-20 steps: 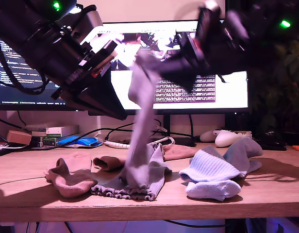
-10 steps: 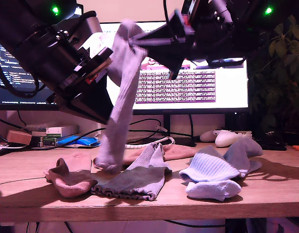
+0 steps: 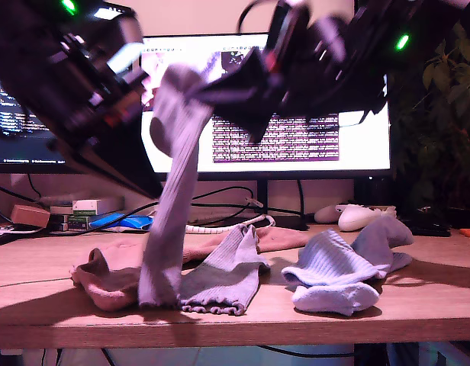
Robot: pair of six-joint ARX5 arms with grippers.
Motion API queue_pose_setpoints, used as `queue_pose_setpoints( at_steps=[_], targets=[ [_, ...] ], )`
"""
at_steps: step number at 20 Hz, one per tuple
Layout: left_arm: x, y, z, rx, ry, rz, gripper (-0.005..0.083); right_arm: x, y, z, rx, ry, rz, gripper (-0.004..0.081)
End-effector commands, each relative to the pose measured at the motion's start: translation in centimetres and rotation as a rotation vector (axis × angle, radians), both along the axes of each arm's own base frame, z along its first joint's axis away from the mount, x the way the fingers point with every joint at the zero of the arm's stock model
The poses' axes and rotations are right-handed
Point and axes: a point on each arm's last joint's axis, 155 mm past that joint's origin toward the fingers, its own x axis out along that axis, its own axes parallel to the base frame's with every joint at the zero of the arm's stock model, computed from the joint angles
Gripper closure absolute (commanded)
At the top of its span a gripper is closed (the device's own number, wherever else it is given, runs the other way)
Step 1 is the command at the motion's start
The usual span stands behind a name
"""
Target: Pair up the socks based on colour and pattern, by placing them on top of one another
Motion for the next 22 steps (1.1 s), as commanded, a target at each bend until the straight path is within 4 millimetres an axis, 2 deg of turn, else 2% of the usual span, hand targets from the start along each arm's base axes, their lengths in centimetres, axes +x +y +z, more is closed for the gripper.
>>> queue_pose_setpoints(
  at_steps=[1,6,8,12,18,22],
  targets=[
    [-0.7,0.5,-2.0,0.015,0.017,-0.004,0.0793,0.7,-0.5,-0.2,0.003,-0.01,-0.018,0.0782],
    [-0.5,0.3,-3.0,-0.045,-0.012,0.027,0.0793,5.1,-3.8,-2.5,-0.04,0.009,-0.163,0.0782],
    [-0.1,0.0,-2.8,-0.063,-0.034,0.03,0.0793,5.9,-4.7,-3.8,-0.059,0.051,-0.19,0.0782],
    [0.9,-1.9,-2.8,-0.121,-0.06,0.03,0.0793,6.4,-4.8,-5.2,-0.078,0.069,-0.207,0.0782],
    [1.2,-3.2,-7.2,-0.091,-0.002,0.025,0.0793,6.4,-4.6,-5.4,-0.083,0.052,-0.205,0.0782],
    [1.8,-3.7,-6.4,-0.127,-0.032,0.028,0.0793,6.0,-6.0,-4.1,-0.029,0.126,-0.167,0.0782]
  ],
)
